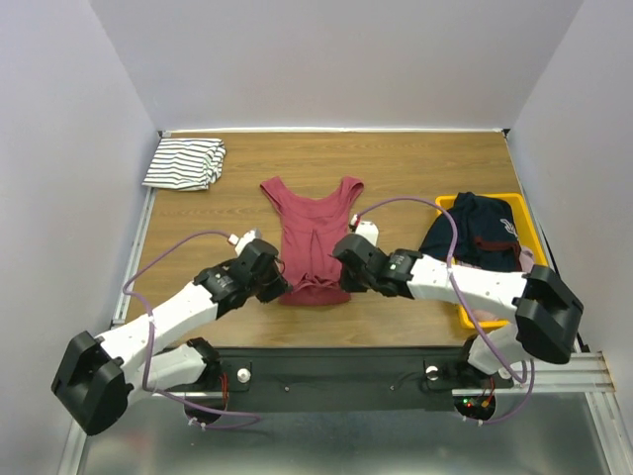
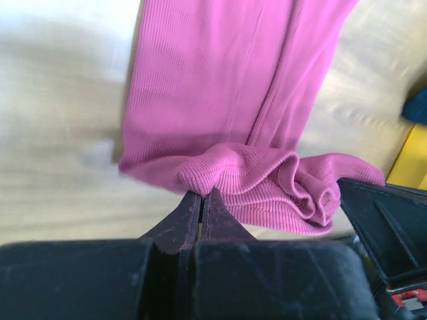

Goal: Fold and stack the tank tops
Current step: Fold the tank top

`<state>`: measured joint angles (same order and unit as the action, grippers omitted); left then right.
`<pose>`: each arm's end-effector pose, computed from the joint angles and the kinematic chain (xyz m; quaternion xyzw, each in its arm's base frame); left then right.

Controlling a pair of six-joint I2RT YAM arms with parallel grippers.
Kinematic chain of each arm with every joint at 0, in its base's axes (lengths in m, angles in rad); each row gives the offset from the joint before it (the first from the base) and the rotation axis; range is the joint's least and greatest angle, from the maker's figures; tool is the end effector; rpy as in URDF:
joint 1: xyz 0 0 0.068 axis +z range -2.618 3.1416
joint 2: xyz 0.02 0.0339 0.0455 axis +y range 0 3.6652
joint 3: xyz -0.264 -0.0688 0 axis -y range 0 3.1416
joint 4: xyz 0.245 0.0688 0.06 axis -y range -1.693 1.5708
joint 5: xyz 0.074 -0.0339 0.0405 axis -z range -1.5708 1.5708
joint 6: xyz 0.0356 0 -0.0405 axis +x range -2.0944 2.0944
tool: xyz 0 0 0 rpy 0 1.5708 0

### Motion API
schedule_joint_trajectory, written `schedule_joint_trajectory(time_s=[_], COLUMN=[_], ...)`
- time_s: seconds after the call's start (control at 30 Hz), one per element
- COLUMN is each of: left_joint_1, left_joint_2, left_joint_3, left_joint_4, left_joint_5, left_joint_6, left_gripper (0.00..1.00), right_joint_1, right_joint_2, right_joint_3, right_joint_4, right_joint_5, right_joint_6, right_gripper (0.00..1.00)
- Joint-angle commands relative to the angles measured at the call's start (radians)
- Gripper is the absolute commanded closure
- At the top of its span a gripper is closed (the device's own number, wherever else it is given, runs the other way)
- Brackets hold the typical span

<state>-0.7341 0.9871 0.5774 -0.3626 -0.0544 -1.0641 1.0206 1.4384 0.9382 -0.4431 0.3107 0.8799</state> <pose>0.1510 -0.1336 0.2148 -0.1617 0.9068 -0.2886 0.2614 0.1621 0.2434 0.2230 -0.0184 0.9408 0.1625 0.2970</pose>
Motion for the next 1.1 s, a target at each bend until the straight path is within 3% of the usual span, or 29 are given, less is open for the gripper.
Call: schedule_joint_trajectory(time_s=[0.0,0.53,1.07], left_joint_1=[0.059,0.251,0.317], left_joint_2=[0.056,0.324,0.525], left_joint_3=[0.077,0.246,0.374], left_joint_4=[0.093,0.278,0.349], left_joint_5=[0.001,0.05,0.116], left_joint_6=[0.113,0.225,0.262], left_gripper=[1.0,1.0,1.0], right_joint_1=[-0.057,-0.223,-0.313], right_joint_2=[0.046,0.27,0.399], right_joint_3=[0.097,0.283,0.383], right_joint_4=[0.021,0.118,0.168], right_joint_5=[0.053,-0.01,-0.062], right_joint_6=[-0.097,-0.22,-0.254], right_gripper=[0.95,0.96,0.96])
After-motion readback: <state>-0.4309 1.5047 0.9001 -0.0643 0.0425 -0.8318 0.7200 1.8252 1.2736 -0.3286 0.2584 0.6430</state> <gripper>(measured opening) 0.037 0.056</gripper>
